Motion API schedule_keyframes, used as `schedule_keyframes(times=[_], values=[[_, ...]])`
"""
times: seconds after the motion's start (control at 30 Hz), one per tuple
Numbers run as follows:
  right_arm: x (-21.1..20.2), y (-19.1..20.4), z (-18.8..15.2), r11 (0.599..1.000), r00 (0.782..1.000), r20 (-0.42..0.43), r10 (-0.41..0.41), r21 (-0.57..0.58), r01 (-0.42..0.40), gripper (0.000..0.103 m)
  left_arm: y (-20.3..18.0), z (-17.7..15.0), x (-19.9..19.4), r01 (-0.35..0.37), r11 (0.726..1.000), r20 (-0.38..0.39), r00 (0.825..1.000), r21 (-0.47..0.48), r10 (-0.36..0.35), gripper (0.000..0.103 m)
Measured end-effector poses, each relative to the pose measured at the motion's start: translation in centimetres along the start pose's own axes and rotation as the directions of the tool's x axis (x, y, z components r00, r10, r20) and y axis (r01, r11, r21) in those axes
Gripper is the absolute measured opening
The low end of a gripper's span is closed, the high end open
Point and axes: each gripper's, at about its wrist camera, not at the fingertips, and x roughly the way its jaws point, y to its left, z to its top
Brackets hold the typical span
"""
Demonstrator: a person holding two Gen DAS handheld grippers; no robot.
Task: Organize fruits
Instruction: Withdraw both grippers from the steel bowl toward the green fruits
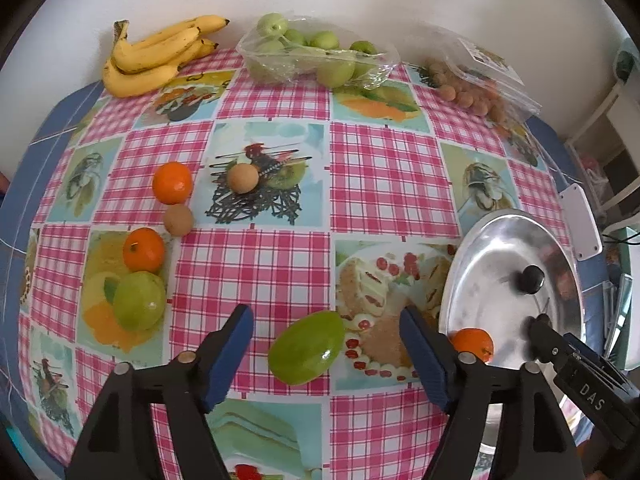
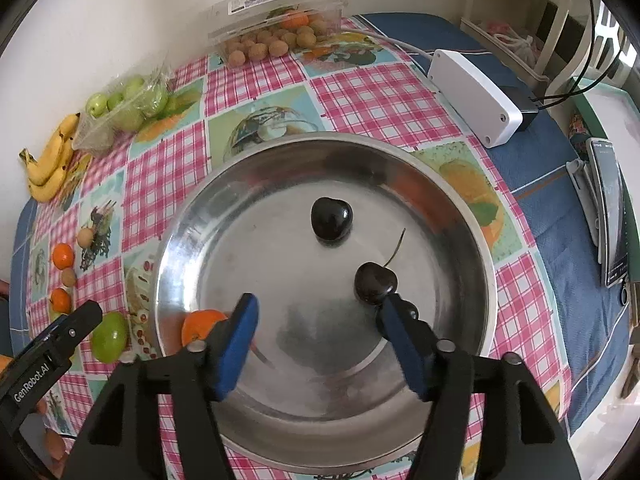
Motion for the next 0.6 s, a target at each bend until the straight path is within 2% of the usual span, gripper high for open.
schedule_keyframes(times=[0.23,0.4,0.6], values=[[0.31,0.24,-0.02,1.0,1.0,-0.008,-0.014,-0.017,0.013,0.076,0.24,0.08,0.1,-0.014,1.0,0.002,1.0,-0.008,0.014,0.09],[0.33,0.26,-0.05,1.0,1.0,-0.007,-0.019,-0.02,0.019,0.08,0.26,0.16,0.03,-0.024,1.0,0.014,1.0,-0.006,0.024,0.103],[0.45,0.28,-0.1,0.999,1.0,-0.006,-0.024,-0.029,0.023,0.095,0.65,0.18,0.12,-0.071,0.997,0.03,0.997,-0.011,0.072,0.103]])
